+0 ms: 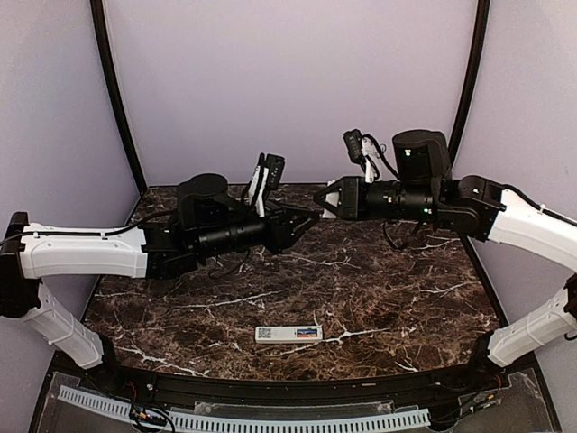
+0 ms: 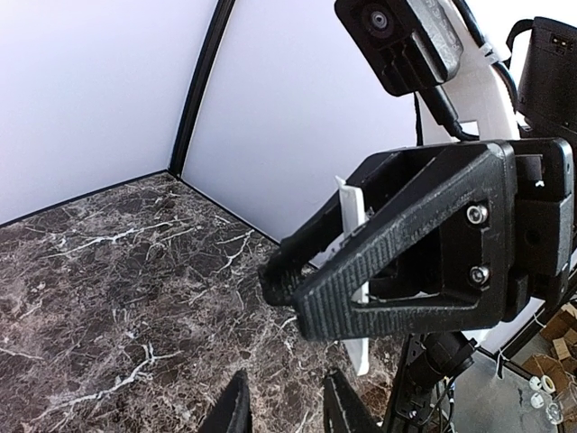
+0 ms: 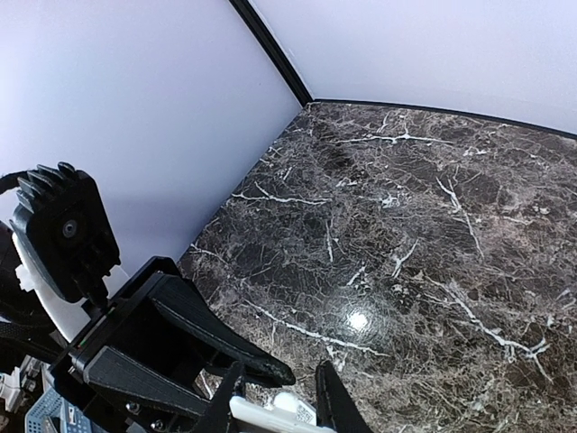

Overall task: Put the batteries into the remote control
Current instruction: Pass from the right arm to the left

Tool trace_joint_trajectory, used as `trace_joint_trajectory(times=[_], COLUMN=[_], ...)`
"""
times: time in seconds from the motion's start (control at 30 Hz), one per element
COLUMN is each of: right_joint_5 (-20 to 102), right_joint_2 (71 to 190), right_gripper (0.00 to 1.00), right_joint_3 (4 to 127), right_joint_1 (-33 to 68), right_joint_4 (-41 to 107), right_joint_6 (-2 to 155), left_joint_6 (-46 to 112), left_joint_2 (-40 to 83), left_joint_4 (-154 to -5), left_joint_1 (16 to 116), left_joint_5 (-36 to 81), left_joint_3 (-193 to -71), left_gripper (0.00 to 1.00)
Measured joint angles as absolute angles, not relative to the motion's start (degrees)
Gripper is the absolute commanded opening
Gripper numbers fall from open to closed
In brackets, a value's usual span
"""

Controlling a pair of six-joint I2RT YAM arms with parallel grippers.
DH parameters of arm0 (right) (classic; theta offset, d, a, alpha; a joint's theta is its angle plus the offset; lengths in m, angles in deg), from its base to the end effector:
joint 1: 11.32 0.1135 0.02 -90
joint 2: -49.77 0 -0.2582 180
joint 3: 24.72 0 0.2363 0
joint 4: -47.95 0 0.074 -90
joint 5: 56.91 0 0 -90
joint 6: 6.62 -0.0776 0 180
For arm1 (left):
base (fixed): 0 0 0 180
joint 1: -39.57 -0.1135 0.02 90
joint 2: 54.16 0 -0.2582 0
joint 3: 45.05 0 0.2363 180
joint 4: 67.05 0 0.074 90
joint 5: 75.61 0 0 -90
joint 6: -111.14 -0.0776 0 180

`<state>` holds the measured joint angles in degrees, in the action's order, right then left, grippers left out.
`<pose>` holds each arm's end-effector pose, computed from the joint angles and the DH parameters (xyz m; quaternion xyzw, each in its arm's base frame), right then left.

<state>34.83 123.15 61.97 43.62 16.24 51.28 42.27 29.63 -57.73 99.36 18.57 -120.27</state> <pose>0.1818 0.2632 0.3675 -0.1693 0.7932 0.4117 0.4156 0.1849 -0.3287 0.3370 0.2569 0.6538 -0.4810 0.5245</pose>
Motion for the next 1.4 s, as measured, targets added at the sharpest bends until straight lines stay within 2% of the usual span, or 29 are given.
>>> trace_joint_trajectory(times=[0.47,1.03,1.4], right_joint_5=[35.23,33.06,34.24], right_joint_2=[123.15,121.34,122.85], right_gripper=[0.00,0.00,0.00], right_joint_3=[61.97,62.35,62.35], right_joint_1=[43.77,43.92,43.94], right_joint_4=[16.22,15.00,15.04], right_joint_6=[51.34,52.46,52.41], left_joint_6=[40.80,35.78,35.69], left_joint_2=[32.14,32.14,32.19], left_joint_4=[-57.95,-58.14,-57.99], left_joint_1=[99.14,99.30,99.32], left_joint_5=[22.72,29.22,27.27], left_joint_3=[-122.63,-122.61,-123.77], left_gripper=[0.30,0.54,0.38])
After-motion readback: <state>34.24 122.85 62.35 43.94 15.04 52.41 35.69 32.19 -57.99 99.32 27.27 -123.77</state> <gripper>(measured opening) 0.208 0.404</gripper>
